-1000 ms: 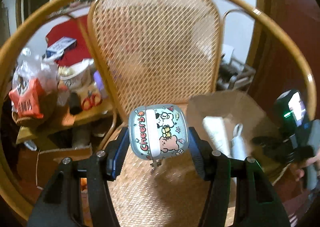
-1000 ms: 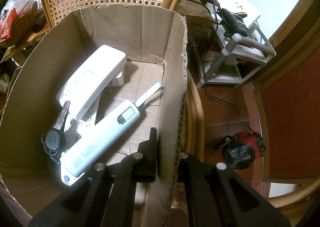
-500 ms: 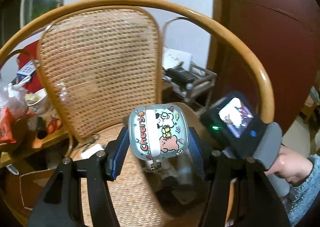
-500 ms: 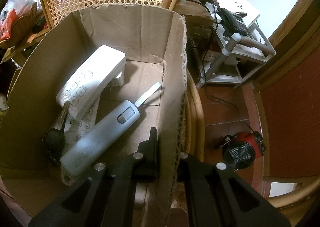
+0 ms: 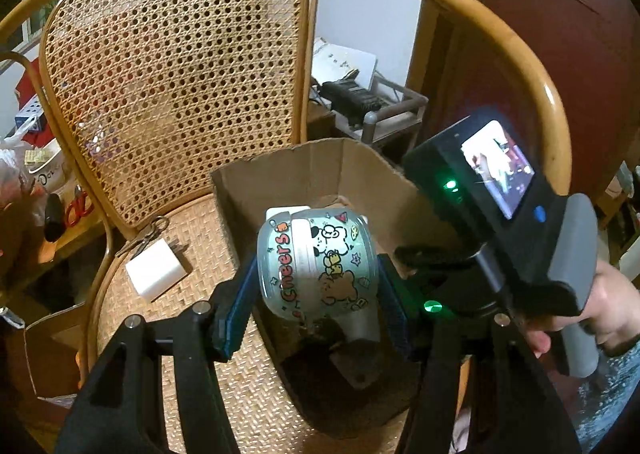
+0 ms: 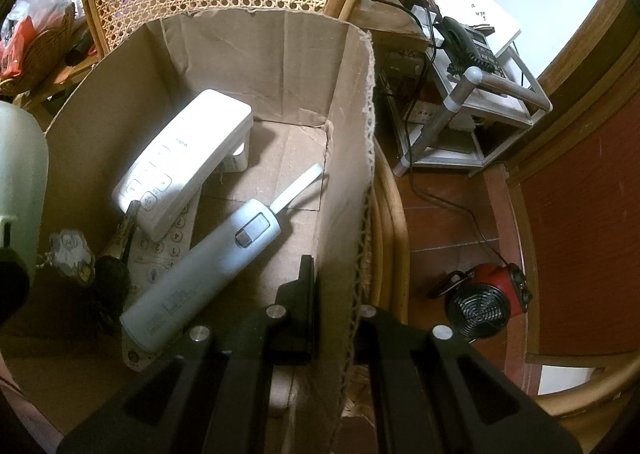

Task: Organize rigid objects
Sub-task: 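Carry the round case into the box and open the left tool, then move the left tool back over the white square charger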

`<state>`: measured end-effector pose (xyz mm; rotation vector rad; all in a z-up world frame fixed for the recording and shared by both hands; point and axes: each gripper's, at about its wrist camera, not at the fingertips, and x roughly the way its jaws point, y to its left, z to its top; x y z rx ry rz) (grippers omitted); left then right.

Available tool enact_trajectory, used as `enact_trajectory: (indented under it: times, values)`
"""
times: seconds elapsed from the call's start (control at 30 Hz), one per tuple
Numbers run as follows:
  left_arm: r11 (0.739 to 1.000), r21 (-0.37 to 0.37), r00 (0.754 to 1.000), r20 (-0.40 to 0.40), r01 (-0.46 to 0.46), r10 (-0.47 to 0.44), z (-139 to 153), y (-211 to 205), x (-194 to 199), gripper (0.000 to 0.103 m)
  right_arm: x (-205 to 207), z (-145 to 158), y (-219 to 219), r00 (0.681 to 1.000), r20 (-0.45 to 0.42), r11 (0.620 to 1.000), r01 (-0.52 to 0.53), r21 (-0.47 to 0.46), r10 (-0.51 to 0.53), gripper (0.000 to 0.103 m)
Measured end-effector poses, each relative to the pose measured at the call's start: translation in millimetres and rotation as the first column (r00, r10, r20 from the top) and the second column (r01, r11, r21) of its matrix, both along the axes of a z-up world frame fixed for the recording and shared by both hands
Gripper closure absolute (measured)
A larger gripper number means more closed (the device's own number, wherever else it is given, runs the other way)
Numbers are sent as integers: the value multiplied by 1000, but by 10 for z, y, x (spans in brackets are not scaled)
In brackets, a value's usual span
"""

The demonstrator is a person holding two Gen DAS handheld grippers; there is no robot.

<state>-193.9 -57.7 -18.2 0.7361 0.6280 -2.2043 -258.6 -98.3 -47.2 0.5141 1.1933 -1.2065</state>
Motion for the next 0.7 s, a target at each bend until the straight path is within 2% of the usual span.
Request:
enact_trajectory:
  times: [0.3,0.6,0.67,0.7]
  values:
    - [1000,5,1000,31,4,-4,-67,-70,32,47,7,1,-9,1000,2,1000,0,3,0,96]
    - [998,-39,999,-35,-43,41,123,-107,263,43,10,11,2,1000,5,1000,0,3,0,96]
    - [996,-45,997,-32,-74,73,139,-166,329,30,20,18,4,1000,4,1000,-2,2,2,96]
    - [994,-54,995,-29,-99,97,144,-199,366,19,9,12,4,1000,3,1000,-3,2,3,96]
